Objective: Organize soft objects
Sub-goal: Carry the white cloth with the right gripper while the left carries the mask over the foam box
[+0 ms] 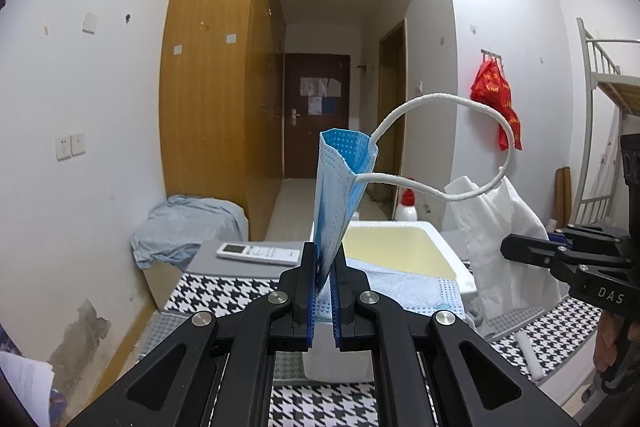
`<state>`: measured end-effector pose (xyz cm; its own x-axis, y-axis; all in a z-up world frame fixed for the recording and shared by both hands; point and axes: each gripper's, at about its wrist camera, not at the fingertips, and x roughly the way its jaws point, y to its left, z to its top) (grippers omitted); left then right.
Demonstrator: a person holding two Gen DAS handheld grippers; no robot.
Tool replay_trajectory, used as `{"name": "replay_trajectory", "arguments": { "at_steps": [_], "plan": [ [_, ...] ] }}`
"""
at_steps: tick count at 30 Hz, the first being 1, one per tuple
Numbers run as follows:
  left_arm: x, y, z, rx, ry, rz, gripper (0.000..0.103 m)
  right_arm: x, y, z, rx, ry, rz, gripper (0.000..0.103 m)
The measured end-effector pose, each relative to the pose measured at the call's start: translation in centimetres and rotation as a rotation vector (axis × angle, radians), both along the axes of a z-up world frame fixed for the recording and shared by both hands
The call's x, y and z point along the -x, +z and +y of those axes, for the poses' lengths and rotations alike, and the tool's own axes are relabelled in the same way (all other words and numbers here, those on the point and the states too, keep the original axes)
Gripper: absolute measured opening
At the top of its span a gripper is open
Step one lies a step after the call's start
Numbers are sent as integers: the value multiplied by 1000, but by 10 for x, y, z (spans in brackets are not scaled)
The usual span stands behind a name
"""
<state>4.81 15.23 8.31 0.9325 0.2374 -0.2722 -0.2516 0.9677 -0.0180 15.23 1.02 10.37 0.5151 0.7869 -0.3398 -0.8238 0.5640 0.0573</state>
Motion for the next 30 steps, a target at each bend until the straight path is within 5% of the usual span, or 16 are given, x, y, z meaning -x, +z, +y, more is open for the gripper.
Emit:
{"name": "replay_trajectory", "arguments": {
  "at_steps": [27,29,30],
  "plan": [
    [-18,-7,27,17,55,16,6,-62,-9,62,72,12,80,16],
    [-19,-7,29,19,55,16,6,-66,-11,65,78,2,92,22],
    [-20,-7,30,20,55,17,6,-68,-11,65,77,2,98,38]
  ]
}}
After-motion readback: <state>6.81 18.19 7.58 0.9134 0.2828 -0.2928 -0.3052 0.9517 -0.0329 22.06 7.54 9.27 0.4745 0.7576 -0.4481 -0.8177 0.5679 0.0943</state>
